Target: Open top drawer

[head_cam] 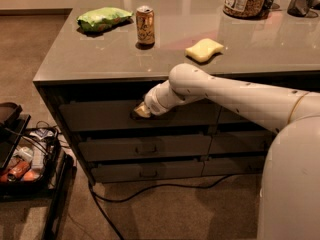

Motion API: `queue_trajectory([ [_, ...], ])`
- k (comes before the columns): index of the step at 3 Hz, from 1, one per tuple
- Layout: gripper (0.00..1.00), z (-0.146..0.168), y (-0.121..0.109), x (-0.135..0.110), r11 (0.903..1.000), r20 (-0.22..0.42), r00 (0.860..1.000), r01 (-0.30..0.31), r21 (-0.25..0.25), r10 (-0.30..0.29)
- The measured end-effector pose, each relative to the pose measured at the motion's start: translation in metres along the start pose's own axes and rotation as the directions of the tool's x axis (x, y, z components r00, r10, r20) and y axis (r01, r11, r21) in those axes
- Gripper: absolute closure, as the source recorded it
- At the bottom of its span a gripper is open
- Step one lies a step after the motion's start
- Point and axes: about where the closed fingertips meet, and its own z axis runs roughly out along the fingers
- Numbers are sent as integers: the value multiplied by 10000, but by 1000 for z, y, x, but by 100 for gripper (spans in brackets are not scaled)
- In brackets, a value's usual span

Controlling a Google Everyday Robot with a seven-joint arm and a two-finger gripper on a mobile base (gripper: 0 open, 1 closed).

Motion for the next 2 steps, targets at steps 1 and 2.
queue_trajectory([
  [1,100,0,0,0,10000,-1,10000,0,-3,0],
  [2,100,-2,-4,-2,10000,0,10000,0,-3,0],
])
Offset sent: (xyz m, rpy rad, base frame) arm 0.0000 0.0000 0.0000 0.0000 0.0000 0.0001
